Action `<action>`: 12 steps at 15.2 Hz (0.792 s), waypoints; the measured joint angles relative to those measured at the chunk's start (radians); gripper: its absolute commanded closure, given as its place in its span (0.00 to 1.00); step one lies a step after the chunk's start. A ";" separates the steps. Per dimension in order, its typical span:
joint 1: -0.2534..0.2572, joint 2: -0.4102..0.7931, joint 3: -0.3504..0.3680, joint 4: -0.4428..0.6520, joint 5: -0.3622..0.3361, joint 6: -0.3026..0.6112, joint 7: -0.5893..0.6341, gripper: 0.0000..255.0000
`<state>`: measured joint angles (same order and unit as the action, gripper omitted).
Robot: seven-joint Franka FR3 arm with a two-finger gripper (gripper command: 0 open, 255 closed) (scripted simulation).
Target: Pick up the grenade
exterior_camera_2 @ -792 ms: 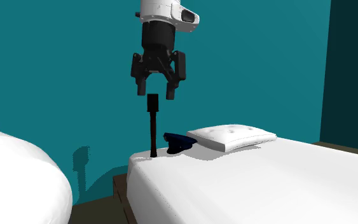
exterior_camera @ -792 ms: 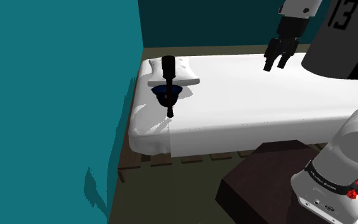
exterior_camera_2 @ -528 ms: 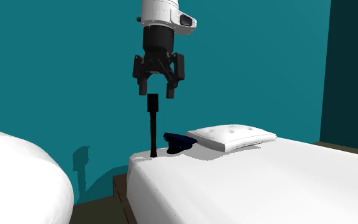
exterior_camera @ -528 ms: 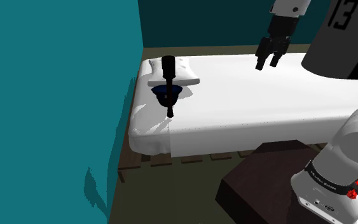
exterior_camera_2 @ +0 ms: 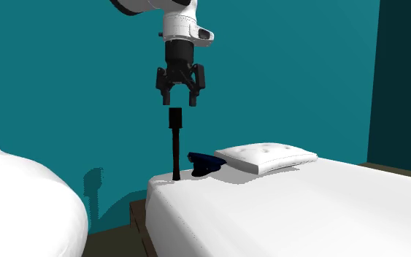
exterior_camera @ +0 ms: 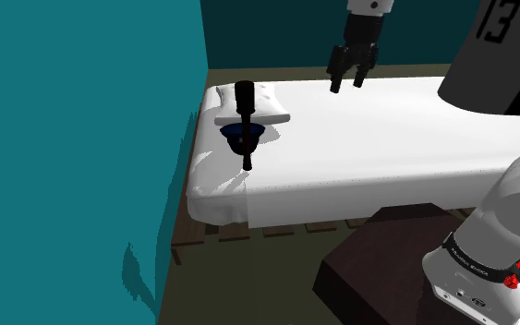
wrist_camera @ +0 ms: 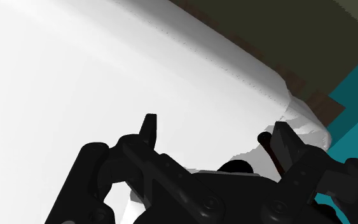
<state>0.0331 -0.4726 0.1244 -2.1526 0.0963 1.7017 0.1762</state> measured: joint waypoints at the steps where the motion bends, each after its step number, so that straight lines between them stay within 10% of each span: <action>1: 0.003 0.036 0.016 0.028 -0.004 0.010 0.016 0.00; 12: 0.049 0.466 0.154 0.498 -0.128 -0.031 0.193 0.00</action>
<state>0.0823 -0.0070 0.2783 -1.6549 -0.0321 1.6706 0.3688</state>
